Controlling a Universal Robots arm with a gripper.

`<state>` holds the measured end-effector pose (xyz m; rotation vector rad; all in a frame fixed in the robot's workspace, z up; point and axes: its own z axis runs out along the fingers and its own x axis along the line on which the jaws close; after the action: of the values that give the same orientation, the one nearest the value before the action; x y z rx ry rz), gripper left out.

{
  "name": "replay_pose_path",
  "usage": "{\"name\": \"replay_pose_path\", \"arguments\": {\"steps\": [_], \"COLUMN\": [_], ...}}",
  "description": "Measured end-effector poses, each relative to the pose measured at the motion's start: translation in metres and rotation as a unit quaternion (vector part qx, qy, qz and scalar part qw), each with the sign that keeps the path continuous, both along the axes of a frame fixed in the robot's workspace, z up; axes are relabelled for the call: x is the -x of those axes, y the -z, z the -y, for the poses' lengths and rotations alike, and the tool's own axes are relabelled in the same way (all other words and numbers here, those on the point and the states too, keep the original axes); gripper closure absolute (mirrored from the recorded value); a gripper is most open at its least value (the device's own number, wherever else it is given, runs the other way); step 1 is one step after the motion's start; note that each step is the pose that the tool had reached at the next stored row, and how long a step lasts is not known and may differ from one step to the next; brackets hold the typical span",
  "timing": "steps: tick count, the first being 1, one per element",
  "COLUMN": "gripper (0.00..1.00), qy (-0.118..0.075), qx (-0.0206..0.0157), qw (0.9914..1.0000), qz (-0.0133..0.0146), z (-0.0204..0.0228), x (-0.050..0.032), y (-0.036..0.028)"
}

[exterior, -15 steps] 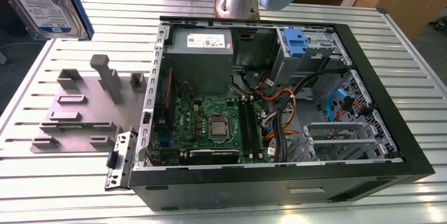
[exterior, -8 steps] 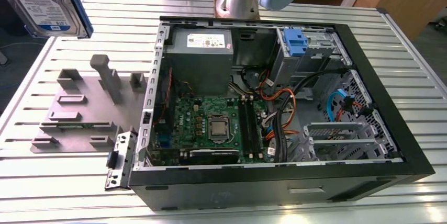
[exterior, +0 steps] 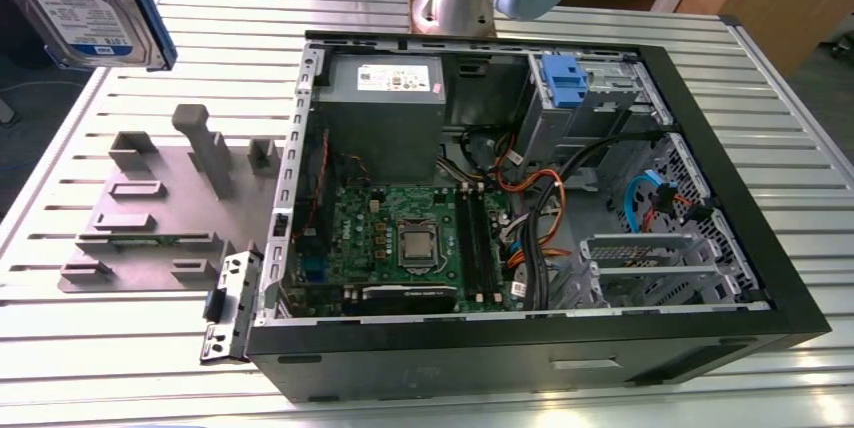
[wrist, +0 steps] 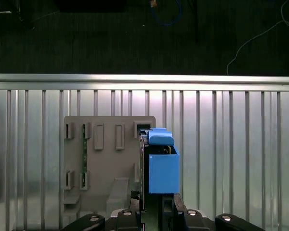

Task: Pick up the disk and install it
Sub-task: 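Pick up the disk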

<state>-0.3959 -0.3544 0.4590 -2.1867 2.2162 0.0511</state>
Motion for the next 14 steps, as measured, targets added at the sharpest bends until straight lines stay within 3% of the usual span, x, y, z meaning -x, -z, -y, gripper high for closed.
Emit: {"name": "replay_pose_path", "arguments": {"steps": [14], "gripper": [0.65], "qy": [0.0], "qx": [0.0], "qw": [1.0], "qz": [0.0], "z": [0.0], "x": [0.0], "y": [-0.0078]}}
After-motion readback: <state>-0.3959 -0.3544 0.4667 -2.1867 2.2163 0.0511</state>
